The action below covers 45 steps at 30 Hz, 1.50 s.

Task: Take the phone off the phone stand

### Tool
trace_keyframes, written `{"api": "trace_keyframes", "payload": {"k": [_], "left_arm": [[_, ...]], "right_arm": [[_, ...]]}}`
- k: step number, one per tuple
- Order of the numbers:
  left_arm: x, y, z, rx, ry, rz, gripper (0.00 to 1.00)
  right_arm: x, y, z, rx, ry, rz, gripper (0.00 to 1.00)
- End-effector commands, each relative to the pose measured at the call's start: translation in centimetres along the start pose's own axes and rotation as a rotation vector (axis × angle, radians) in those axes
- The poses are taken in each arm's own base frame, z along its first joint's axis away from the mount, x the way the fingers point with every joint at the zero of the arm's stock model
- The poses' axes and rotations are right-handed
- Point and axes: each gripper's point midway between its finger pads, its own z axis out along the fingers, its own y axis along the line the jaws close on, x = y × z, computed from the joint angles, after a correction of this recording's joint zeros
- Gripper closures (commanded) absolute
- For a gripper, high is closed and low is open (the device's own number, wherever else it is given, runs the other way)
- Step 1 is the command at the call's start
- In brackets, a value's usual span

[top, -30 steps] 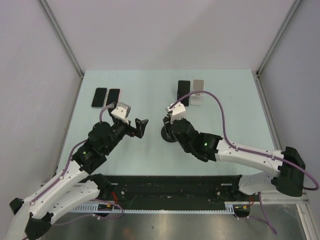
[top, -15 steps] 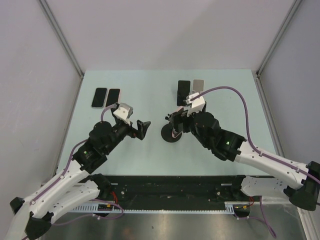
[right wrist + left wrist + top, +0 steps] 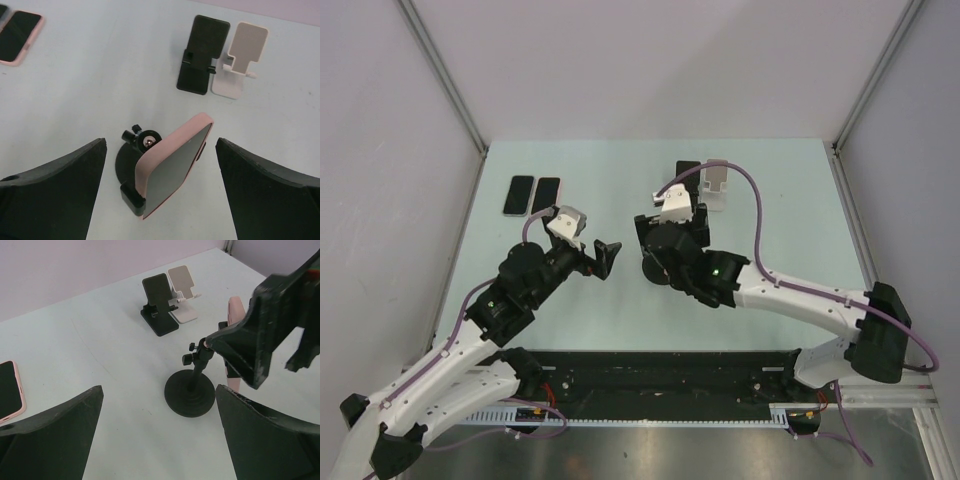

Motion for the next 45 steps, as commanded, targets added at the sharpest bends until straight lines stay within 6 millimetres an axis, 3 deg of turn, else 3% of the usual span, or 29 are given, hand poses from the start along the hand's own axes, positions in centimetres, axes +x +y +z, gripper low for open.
{"api": "trace_keyframes", "payload": {"k": [1,4,7,12,15,16,21,25,27,32,36,45], "left_arm": [[-0.7,0.4,-0.3,-0.008,-0.022,0.028,0.00],[-0.8,0.3,-0.3,-0.007,-0.025,0.027,0.00],[-0.8,0.2,-0.3,0.000,-0.025,0.027,0.00],[-0.7,0.1,-0.2,0.004,-0.020,0.030,0.00],[-0.5,0.0,-0.2,0.010,-0.014,0.030,0.00],[-0.5,0.0,-0.2,0.012,-0.014,0.031,0.00],[-0.5,-0.2,-0.1,0.021,-0.014,0.034,0.00],[-0.4,-0.7,-0.1,0.053,-0.010,0.037,0.00],[-0.4,-1.0,0.0,0.071,-0.008,0.037,0.00],[0.3,-2.8,0.3,0.180,0.015,0.075,0.00],[1.0,-4.0,0.7,0.239,0.046,0.065,0.00],[2.9,-5.7,2.3,0.207,0.132,-0.062,0.00]], "right_arm": [[-0.6,-1.5,0.9,0.158,-0.033,-0.002,0.08],[0.3,-1.5,1.5,0.175,-0.017,-0.017,0.13],[0.9,-1.6,1.7,0.183,-0.002,-0.026,0.24],[0.6,-1.2,1.4,0.123,0.013,-0.006,0.39],[0.6,-1.0,1.1,0.084,0.029,-0.021,0.53],[0.5,-0.8,0.9,0.063,0.035,-0.033,0.62],[-0.7,0.0,-0.4,-0.066,0.024,-0.048,0.80],[-1.2,0.0,-1.4,-0.182,0.002,-0.041,0.99],[-2.1,0.1,-2.2,-0.260,-0.029,-0.016,1.00],[-1.6,-0.2,-2.8,-0.364,-0.036,-0.033,1.00],[-1.1,1.0,-4.0,-0.484,-0.053,-0.060,1.00],[-1.6,2.0,-5.7,-0.579,-0.116,-0.057,1.00]]}}
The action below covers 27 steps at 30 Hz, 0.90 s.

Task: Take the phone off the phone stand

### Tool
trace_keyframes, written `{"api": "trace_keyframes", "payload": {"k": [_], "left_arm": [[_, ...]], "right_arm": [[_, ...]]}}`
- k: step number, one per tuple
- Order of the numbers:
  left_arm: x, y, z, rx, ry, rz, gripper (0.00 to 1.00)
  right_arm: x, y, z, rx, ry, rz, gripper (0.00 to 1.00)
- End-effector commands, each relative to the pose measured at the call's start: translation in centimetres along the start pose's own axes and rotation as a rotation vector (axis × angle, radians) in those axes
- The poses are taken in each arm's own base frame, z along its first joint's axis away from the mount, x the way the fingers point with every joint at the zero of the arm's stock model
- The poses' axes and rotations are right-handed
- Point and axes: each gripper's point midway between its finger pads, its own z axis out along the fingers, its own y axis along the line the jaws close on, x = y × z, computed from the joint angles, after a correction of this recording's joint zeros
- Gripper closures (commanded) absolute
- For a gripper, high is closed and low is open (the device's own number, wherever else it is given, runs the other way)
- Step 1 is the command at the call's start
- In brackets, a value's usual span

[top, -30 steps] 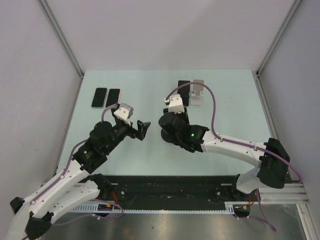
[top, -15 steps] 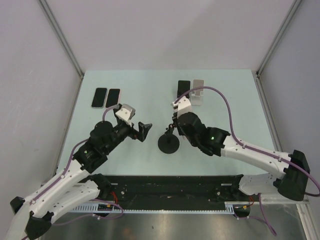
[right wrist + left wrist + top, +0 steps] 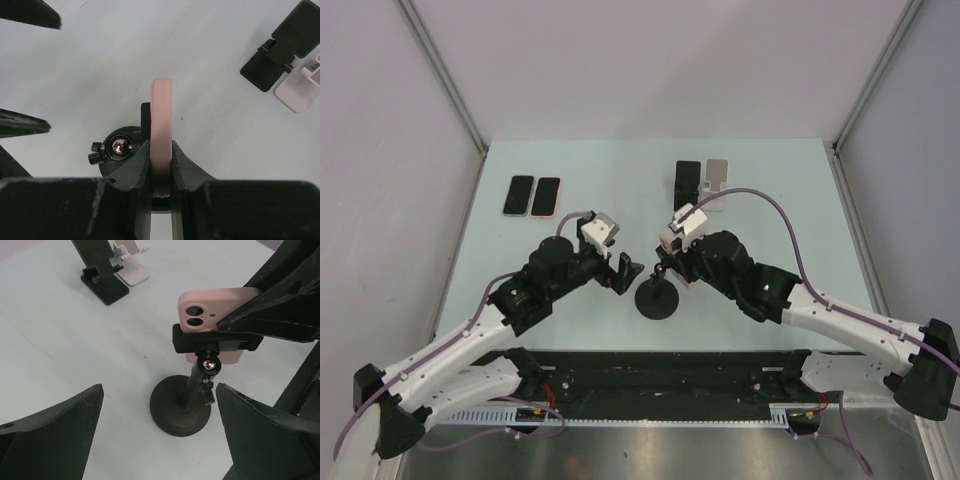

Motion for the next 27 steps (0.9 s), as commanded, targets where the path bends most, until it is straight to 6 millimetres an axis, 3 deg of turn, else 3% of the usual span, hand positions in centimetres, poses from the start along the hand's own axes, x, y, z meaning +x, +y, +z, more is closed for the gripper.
{"api": "trace_keyframes", "payload": {"k": [1,4,6,12,16,27], "left_arm": [[-0.9,-1.0,1.1,-0.005,-0.016,-0.085,0.00],[0.8,-2.5,2.6,0.026,0.033,-0.133,0.00],[0.7,-3.3,3.0,0.023,0.021,-0.121,0.00],[0.9,-4.3,4.4,0.045,-0.013,-0.133,0.01],[2.3,-4.7,5.5,0.051,0.023,-0.131,0.03],[5.0,-4.8,5.6,0.051,0.071,-0.122,0.15]], "right_arm": [[-5.9,1.9,-1.4,-0.095,-0.221,0.054,1.00],[-6.3,2.0,-1.6,-0.101,-0.247,0.064,1.00],[-6.5,2.1,-1.9,-0.105,-0.260,0.069,1.00],[-6.5,2.7,-2.3,-0.137,-0.290,0.078,1.00],[-6.4,2.9,-2.4,-0.144,-0.294,0.085,1.00],[-6.6,3.1,-2.8,-0.149,-0.310,0.092,1.00]]}}
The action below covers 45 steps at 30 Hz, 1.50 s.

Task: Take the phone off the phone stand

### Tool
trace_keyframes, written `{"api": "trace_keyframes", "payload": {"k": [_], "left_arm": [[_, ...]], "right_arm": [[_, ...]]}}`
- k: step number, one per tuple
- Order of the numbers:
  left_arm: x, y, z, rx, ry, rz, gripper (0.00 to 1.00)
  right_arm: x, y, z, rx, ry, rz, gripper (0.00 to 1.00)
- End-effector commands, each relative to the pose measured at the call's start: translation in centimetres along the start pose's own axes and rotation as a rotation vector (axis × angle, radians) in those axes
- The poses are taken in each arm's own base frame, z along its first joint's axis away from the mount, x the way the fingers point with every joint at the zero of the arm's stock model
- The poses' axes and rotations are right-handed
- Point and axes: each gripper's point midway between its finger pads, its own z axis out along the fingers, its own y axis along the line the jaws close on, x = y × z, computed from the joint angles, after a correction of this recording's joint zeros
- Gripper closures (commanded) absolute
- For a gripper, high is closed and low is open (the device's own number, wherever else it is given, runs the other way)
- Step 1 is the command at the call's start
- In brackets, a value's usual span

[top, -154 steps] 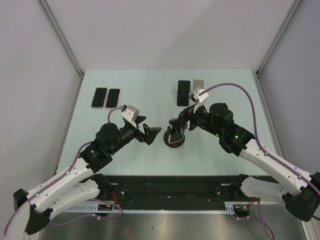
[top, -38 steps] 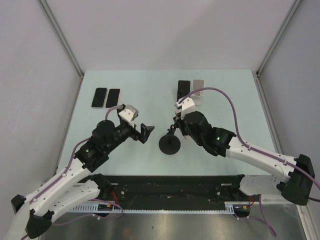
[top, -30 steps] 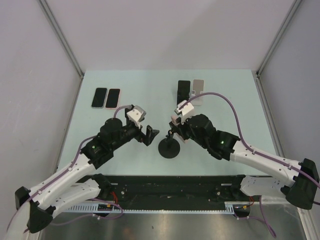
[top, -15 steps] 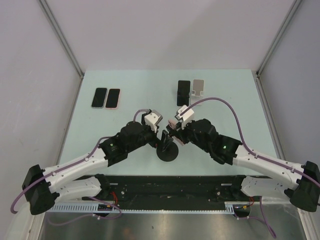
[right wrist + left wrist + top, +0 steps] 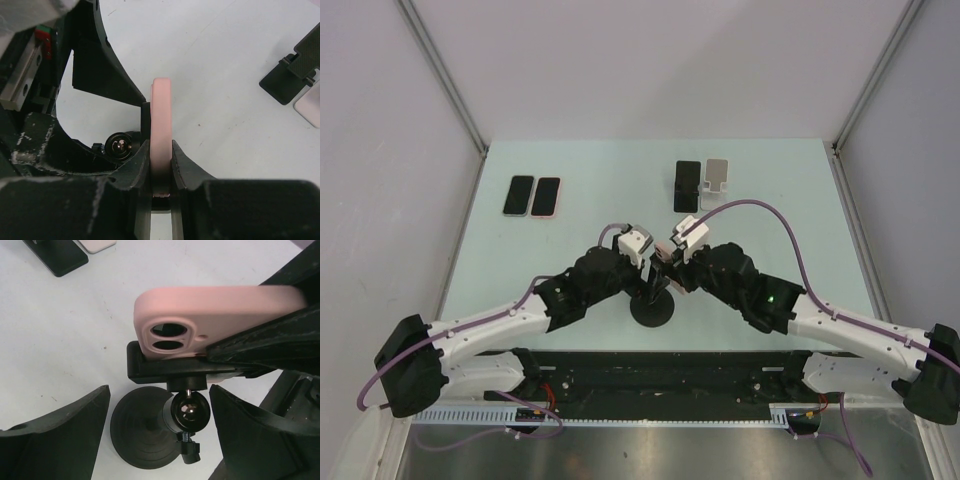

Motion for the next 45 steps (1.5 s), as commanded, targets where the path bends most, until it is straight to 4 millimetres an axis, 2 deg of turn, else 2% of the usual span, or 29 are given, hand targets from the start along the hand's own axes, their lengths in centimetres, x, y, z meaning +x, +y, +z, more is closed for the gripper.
{"api": "trace_keyframes", "payload": {"k": [1,9,11,12,13,15,16,18,19,23,25,26,32,37,39,41,45], "left_arm": [[-0.1,0.0,-0.3,-0.002,-0.037,-0.008,0.16],[0.6,0.3,-0.1,-0.016,-0.021,-0.007,0.27],[0.4,0.2,0.0,-0.013,-0.025,-0.006,0.35],[0.3,0.2,0.0,-0.011,-0.026,-0.004,0.40],[0.3,0.2,0.0,-0.007,-0.027,-0.001,0.51],[0.3,0.0,-0.1,0.002,-0.028,0.008,0.65],[0.3,0.0,-0.2,0.005,-0.029,0.019,0.80],[0.5,-0.2,-0.4,0.010,-0.031,0.028,0.93],[0.5,-0.2,-0.6,0.010,-0.034,0.033,1.00],[0.7,-0.5,-1.0,0.021,-0.039,0.045,1.00],[0.6,-0.6,-1.1,0.025,-0.044,0.048,1.00],[0.6,-0.7,-1.1,0.028,-0.044,0.053,1.00],[0.3,-0.6,-1.3,0.010,-0.059,0.052,1.00],[0.0,-0.2,-1.4,-0.014,-0.068,0.034,1.00],[-0.1,-0.2,-1.4,-0.014,-0.073,0.028,1.00],[-0.2,-0.3,-1.5,-0.012,-0.074,0.025,1.00],[-0.4,-0.4,-1.4,-0.010,-0.077,0.022,1.00]], "right_arm": [[-7.0,1.0,-1.3,-0.049,-0.240,0.091,1.00],[-6.9,1.6,-1.1,-0.069,-0.241,0.089,1.00],[-6.9,1.8,-1.0,-0.070,-0.238,0.087,1.00],[-6.8,1.8,-1.0,-0.072,-0.238,0.088,1.00],[-6.8,1.9,-1.0,-0.071,-0.237,0.094,1.00],[-6.9,1.6,-0.9,-0.054,-0.240,0.101,0.95],[-6.9,1.5,-0.9,-0.047,-0.244,0.104,0.90],[-7.3,0.9,-0.8,-0.009,-0.259,0.132,0.85],[-7.6,0.7,-0.8,0.002,-0.268,0.142,0.79],[-8.0,-0.3,-0.5,0.060,-0.267,0.159,0.63],[-7.6,-0.2,0.2,0.065,-0.242,0.145,0.57],[-8.0,0.0,0.3,0.062,-0.243,0.143,0.55],[-7.1,0.2,1.3,0.072,-0.188,0.126,0.49],[-6.0,0.3,1.3,0.073,-0.142,0.112,0.44],[-5.7,0.4,1.3,0.074,-0.129,0.106,0.44],[-4.4,0.2,1.3,0.087,-0.080,0.081,0.44],[-3.8,0.2,1.5,0.091,-0.062,0.071,0.47]]}}
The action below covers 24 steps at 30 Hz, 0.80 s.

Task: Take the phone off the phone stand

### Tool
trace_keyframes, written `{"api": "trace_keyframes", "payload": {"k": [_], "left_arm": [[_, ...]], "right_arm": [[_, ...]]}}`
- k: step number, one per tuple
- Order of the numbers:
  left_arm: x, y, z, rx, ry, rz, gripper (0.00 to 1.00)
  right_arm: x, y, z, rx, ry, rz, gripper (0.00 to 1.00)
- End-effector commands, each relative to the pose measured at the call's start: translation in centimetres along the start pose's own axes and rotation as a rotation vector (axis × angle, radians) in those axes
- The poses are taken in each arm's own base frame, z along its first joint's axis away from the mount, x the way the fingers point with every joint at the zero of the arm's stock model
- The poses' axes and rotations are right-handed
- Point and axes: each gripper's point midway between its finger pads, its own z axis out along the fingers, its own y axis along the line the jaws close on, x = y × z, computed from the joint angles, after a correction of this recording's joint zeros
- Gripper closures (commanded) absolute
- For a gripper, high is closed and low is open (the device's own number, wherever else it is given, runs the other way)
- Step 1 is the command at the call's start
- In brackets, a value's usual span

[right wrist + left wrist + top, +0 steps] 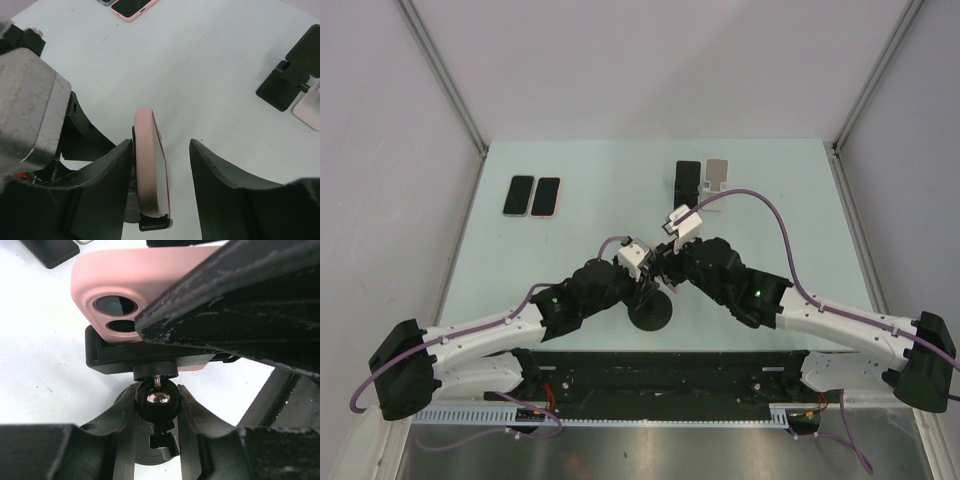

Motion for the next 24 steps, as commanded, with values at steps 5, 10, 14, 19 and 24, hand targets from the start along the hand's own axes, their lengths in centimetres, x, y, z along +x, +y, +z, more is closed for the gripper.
{"api": "trace_keyframes", "payload": {"k": [5,10,14,19,24], "left_arm": [[-2.7,0.2,-0.5,-0.022,-0.088,-0.026,1.00],[-2.8,0.1,-0.5,-0.019,-0.088,-0.020,1.00],[-2.9,0.3,-0.5,-0.032,-0.087,-0.016,1.00],[-2.5,1.7,-0.6,-0.114,-0.079,-0.048,1.00],[-1.6,4.7,-1.1,-0.297,-0.060,-0.128,1.00]], "right_arm": [[-1.7,0.5,0.4,0.003,-0.028,0.009,0.53],[-1.4,0.8,0.9,-0.006,-0.023,-0.003,0.57],[-1.2,1.0,1.1,-0.014,-0.017,-0.013,0.64],[-1.4,1.0,0.6,-0.022,-0.003,-0.017,1.00],[-1.7,1.1,-0.9,-0.034,0.016,-0.032,1.00]]}}
